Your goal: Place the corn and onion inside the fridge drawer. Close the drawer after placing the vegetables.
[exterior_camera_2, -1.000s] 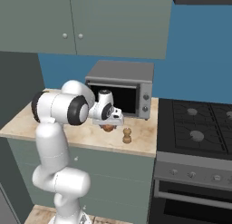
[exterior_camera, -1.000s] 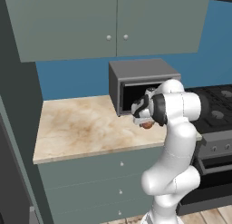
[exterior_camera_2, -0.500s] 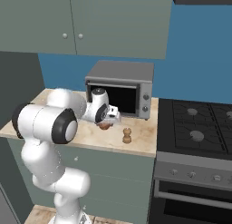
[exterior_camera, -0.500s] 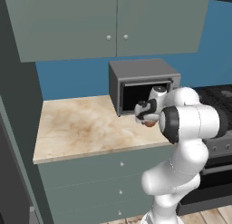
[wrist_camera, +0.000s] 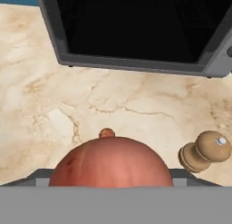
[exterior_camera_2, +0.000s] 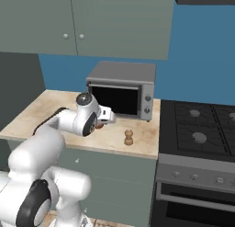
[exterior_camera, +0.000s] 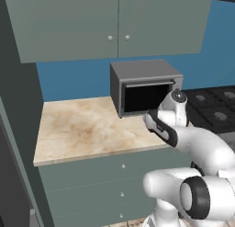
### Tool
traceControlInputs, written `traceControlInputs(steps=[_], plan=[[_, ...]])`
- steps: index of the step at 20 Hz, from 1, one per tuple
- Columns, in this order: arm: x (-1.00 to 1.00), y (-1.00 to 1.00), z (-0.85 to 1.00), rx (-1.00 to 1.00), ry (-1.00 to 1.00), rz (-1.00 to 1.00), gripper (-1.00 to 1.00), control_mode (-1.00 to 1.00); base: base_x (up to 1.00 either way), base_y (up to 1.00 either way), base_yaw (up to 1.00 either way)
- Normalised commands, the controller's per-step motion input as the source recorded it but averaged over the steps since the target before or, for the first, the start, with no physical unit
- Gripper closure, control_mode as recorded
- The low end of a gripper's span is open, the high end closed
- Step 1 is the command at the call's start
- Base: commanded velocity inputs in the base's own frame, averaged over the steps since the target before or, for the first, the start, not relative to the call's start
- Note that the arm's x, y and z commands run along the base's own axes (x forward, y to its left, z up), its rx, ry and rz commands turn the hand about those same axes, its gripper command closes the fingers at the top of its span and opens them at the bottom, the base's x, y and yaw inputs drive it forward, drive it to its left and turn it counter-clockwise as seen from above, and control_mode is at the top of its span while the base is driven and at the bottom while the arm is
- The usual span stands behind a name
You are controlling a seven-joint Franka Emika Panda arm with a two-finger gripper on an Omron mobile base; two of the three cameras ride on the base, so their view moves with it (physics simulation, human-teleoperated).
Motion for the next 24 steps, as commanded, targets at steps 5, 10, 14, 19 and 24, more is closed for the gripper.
traceControlInputs(steps=[5, 10, 14, 19, 24], plan=[[-0.95, 0.07, 0.31, 0.0, -0.23, 0.0, 1.0, -1.0, 0.0, 0.0, 0.0], [-0.59, 0.29, 0.18, -0.04, -0.06, 0.0, 1.0, -1.0, 0.0, 0.0, 0.0], [-0.06, 0.25, 0.0, -0.08, 0.0, 0.05, 1.0, -1.0, 0.0, 0.0, 0.0], [0.03, 0.06, 0.0, -0.01, 0.0, -0.01, 1.0, -1.0, 0.0, 0.0, 0.0], [-0.59, -0.13, 0.01, 0.0, -0.05, 0.0, 1.0, -1.0, 0.0, 0.0, 0.0]])
